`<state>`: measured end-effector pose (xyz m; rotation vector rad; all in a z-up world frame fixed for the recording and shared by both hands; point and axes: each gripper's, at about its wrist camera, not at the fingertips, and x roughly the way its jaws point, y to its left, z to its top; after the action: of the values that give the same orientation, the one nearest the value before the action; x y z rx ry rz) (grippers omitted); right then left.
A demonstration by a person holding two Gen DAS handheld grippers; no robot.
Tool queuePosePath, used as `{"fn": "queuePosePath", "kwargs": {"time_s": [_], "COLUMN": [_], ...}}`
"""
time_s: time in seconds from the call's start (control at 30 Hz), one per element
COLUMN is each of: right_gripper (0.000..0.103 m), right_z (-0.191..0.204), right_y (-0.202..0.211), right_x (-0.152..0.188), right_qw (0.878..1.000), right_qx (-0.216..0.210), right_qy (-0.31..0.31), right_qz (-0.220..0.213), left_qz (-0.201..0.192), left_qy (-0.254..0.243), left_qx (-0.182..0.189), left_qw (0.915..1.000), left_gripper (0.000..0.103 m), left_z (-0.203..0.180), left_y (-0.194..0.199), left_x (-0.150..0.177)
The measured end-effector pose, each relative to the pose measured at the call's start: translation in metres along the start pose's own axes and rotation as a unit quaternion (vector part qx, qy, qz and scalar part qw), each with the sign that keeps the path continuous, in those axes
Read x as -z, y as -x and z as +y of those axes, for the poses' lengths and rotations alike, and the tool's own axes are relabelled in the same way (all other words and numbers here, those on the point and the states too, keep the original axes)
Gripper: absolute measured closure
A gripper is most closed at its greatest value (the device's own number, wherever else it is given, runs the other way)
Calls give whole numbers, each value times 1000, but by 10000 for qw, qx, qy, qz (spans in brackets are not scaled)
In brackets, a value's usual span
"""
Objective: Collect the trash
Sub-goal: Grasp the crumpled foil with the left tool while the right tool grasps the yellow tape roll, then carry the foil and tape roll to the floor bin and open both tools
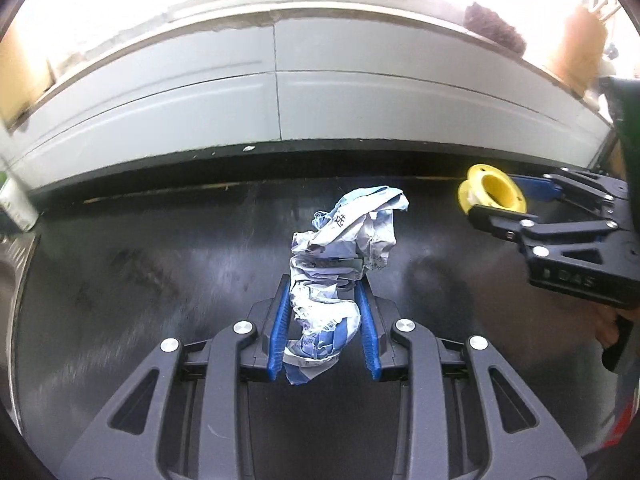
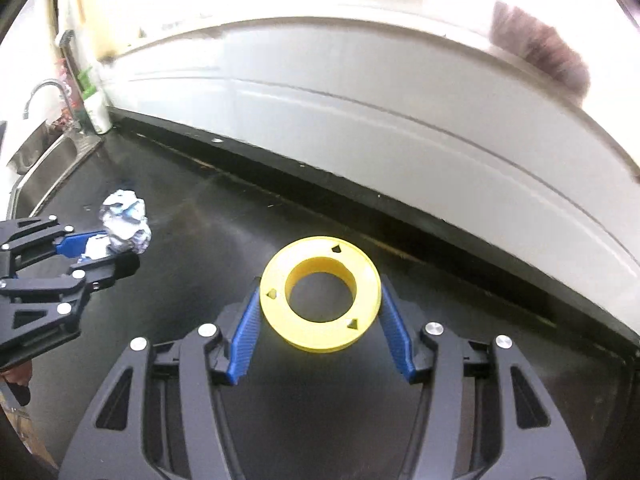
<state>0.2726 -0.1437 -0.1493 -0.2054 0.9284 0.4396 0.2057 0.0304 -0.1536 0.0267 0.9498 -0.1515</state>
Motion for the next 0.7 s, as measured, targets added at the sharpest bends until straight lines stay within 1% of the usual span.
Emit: {"fn": "queuePosePath", "kwargs": {"time_s": [0.13, 0.2, 0.37, 0.43, 0.5, 0.53, 0.57, 0.7], "right_gripper": [48, 48, 48, 48, 48, 48, 48, 48], "right_z": [24, 41, 69, 83, 97, 97, 99, 119], "right_y": [44, 66, 112, 125, 129, 135, 142, 153], "right_x": [20, 34, 65, 74, 77, 81, 86, 89], "right_qw": [9999, 9999, 9997, 9996, 9995, 9995, 9994, 9990], "right_qx": [-48, -40, -116, -144, -164, -171, -184, -239], "right_qy": [-41, 34, 90, 144, 188, 200, 217, 301], "right_qz": [-88, -124, -189, -188, -186, -197, -206, -240], "left_qz": [-7, 1, 33, 47, 45, 49, 47, 34], "left_qy": [52, 69, 185, 251, 273, 284, 291, 396], "left_qx": [-34, -55, -113, -132, -167, -195, -214, -308], "left_qw": [10000, 10000, 9998, 9996, 9995, 9994, 9993, 9987], "left_gripper": [72, 72, 72, 72, 72, 72, 72, 72], "left_z": [-7, -11, -17, -15, -19, -16, -17, -5], "left_y": [35, 53, 82, 94, 108, 115, 119, 137], "left_x": [26, 37, 76, 91, 103, 111, 112, 130]}}
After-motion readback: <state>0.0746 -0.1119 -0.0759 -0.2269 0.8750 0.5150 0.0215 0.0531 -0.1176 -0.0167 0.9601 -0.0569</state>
